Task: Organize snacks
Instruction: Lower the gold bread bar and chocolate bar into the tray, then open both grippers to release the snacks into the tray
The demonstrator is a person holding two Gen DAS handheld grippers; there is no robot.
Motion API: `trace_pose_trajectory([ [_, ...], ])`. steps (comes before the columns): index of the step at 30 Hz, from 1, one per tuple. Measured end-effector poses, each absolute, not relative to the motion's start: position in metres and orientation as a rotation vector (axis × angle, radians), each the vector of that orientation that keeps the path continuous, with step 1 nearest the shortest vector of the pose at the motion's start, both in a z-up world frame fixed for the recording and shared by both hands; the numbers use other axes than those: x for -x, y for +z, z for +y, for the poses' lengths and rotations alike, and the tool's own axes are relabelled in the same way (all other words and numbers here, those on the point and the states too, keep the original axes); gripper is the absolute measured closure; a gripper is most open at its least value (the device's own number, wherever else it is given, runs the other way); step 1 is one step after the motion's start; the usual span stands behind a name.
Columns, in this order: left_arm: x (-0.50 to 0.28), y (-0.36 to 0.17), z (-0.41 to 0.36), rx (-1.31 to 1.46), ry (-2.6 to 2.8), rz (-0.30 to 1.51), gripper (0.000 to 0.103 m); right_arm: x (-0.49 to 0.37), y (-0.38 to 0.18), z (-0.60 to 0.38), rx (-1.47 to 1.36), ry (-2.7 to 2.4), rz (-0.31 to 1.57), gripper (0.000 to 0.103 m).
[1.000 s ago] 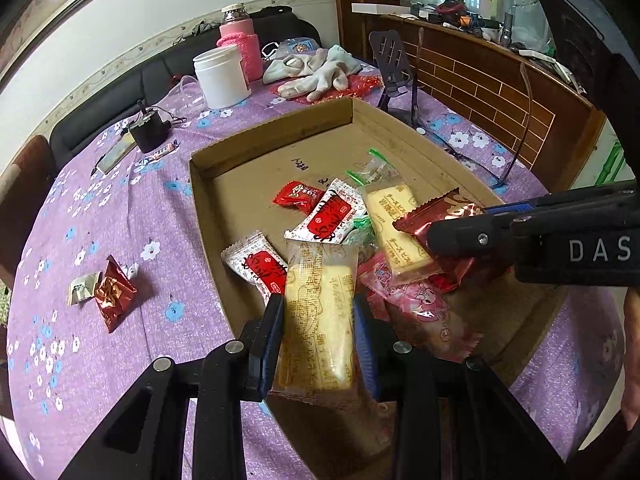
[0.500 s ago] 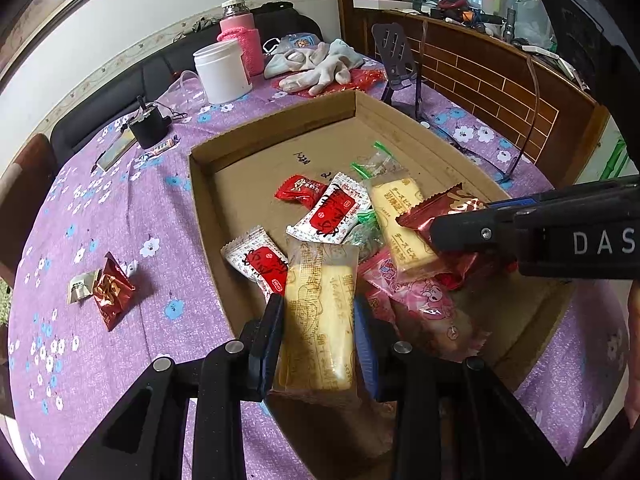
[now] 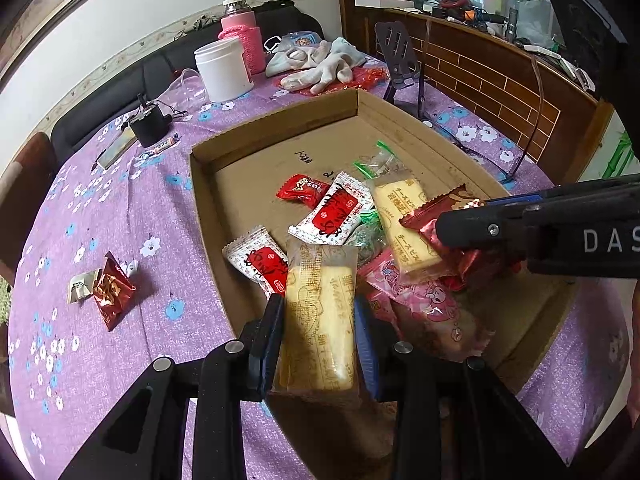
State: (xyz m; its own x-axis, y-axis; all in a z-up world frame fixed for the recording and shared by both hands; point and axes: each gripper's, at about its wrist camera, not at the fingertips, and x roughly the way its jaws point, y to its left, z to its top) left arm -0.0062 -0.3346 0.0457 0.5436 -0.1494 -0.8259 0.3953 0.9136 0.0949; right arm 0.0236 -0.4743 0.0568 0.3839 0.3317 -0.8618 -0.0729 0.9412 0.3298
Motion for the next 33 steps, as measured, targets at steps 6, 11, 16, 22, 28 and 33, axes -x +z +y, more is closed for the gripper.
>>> trace_pose_trajectory([
  [6, 0.008, 0.05, -0.334, -0.277, -0.321, 0.941, 0.066, -0.019, 0.065, -0.473, -0.226, 0.265, 1.126, 0.075],
  [11, 0.01, 0.059, -0.326, -0.251, -0.295, 0.927, 0.055, -0.014, 0.073, -0.474, -0.216, 0.263, 1.096, 0.075],
  [16, 0.016, 0.069, -0.315, -0.233, -0.264, 0.909, 0.055, -0.011, 0.079, -0.479, -0.245, 0.27, 1.072, 0.075],
  [22, 0.027, 0.086, -0.292, -0.191, -0.203, 0.893, 0.055, -0.006, 0.089, -0.472, -0.243, 0.308, 1.05, 0.074],
  [28, 0.038, 0.099, -0.251, -0.148, -0.167, 0.875, 0.054, 0.0, 0.094, -0.444, -0.193, 0.375, 1.055, 0.07],
  [33, 0.03, 0.106, -0.198, -0.141, -0.195, 0.867, 0.054, 0.008, 0.106, -0.422, -0.202, 0.36, 1.024, 0.069],
])
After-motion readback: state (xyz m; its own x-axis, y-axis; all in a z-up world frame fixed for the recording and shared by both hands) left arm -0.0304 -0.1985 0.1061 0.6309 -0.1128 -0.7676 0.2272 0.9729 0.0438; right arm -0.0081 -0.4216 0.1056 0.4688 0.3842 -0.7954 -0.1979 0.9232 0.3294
